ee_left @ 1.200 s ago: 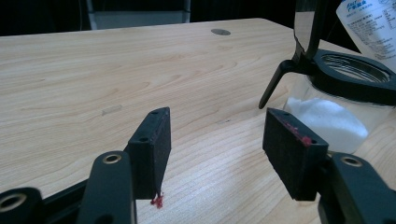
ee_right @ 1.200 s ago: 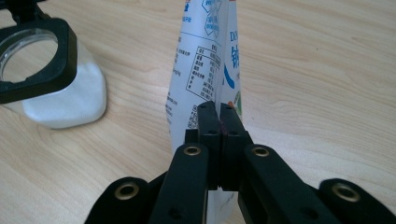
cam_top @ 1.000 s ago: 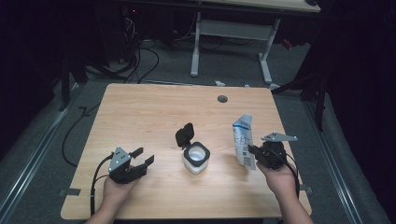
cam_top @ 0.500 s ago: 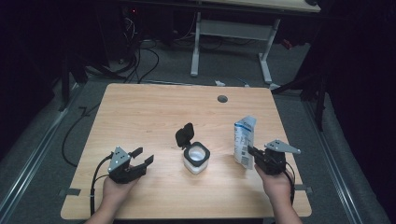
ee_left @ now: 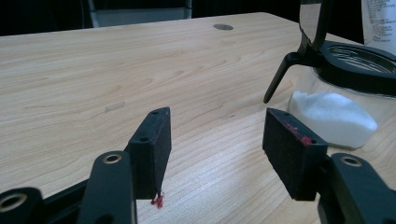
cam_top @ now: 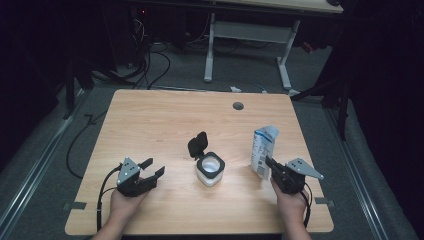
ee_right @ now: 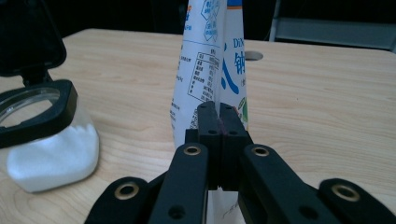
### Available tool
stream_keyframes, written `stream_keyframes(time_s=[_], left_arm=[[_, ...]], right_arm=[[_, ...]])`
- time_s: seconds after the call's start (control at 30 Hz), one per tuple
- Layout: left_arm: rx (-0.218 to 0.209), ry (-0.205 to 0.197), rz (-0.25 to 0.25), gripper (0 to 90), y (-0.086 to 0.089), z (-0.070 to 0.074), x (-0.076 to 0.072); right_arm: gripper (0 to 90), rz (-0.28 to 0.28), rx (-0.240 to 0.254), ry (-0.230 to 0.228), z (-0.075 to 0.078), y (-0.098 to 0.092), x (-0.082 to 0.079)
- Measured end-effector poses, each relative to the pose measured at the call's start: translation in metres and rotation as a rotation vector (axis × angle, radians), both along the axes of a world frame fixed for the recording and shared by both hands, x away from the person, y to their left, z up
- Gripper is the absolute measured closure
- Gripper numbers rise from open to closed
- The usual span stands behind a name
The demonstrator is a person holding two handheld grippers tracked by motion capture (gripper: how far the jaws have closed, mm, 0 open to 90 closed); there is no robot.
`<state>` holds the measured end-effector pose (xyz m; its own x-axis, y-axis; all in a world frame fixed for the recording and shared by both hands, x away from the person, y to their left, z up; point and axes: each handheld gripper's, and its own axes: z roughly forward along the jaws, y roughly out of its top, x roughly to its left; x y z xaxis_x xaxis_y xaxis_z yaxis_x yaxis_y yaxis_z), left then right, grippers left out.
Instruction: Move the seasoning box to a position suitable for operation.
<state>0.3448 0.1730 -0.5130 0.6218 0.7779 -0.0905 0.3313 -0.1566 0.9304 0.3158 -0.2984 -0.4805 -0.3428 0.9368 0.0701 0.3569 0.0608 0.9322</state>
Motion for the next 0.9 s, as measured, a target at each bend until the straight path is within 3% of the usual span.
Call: stream_keyframes(time_s=[0.1, 0.3, 0.5, 0.67, 0.9], left_arm=[[-0.002, 0.001, 0.003, 42.6, 0.001, 0.0, 0.0], [0.001, 0.002, 0.007, 42.5, 0.002, 0.0, 0.001], [-0.002, 0.006, 0.012, 42.6, 0.003, -0.001, 0.002], [0.008, -0.002, 0.009, 42.5, 0.003, -0.001, 0.001], [0.0, 0.005, 0.02, 42.5, 0.007, -0.001, -0.003]], right_arm=[[90.0, -0.013, 0.028, -0.024, -0.004, -0.001, 0.0], [90.0, -0.032, 0.037, -0.073, -0.01, -0.001, 0.001], [90.0, -0.037, 0.081, -0.092, -0.017, -0.002, 0.0], [90.0, -0.03, 0.036, -0.102, -0.019, 0.003, 0.001], [90.0, -0.047, 0.04, -0.124, -0.016, -0.002, 0.004]])
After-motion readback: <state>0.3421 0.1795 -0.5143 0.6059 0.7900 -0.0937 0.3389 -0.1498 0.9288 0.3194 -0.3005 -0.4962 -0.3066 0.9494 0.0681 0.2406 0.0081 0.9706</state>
